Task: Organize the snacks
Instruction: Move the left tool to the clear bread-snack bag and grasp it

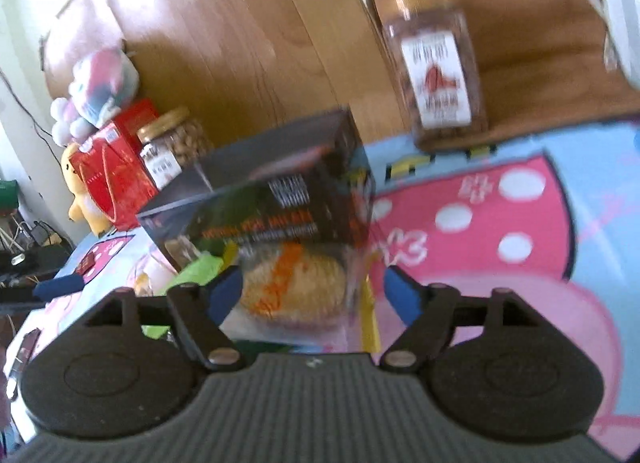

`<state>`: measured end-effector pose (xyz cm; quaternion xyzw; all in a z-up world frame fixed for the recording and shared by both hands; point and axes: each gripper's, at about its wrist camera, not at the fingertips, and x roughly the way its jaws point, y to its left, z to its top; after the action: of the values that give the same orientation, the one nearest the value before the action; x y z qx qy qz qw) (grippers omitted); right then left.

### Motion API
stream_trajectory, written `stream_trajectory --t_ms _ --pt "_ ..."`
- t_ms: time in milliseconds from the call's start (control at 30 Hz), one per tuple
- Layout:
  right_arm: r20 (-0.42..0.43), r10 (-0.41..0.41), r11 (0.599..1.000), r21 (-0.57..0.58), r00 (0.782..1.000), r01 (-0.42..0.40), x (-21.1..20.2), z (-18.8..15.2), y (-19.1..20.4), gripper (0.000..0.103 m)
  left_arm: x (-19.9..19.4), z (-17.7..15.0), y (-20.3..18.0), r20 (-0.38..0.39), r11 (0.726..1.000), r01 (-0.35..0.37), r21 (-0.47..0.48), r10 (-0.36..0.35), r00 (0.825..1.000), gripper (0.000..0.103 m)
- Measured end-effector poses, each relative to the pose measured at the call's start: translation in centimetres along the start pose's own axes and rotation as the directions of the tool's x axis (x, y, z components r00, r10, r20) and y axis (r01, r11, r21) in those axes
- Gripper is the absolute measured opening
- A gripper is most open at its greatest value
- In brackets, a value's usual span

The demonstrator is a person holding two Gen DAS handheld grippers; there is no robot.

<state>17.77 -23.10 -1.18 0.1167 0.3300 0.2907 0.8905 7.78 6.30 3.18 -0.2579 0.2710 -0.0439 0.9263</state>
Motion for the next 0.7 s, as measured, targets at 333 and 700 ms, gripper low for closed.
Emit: stream_trajectory --t_ms 333,700 --pt "-0.042 0.123 0.991 0.057 0.992 -0.120 -1.1 -1.5 -0.6 0.083 7.1 0.2 -5.6 -0.147 0.991 0.128 0.045 -0.120 0.982 0.074" --pt "-0.043 0.125 0.992 -0.029 0.991 -0.126 -2.2 -2.6 -1.1 0.074 12.4 -2.4 -7.6 -0.277 0.991 0.087 0.102 -0.056 0.959 0.051"
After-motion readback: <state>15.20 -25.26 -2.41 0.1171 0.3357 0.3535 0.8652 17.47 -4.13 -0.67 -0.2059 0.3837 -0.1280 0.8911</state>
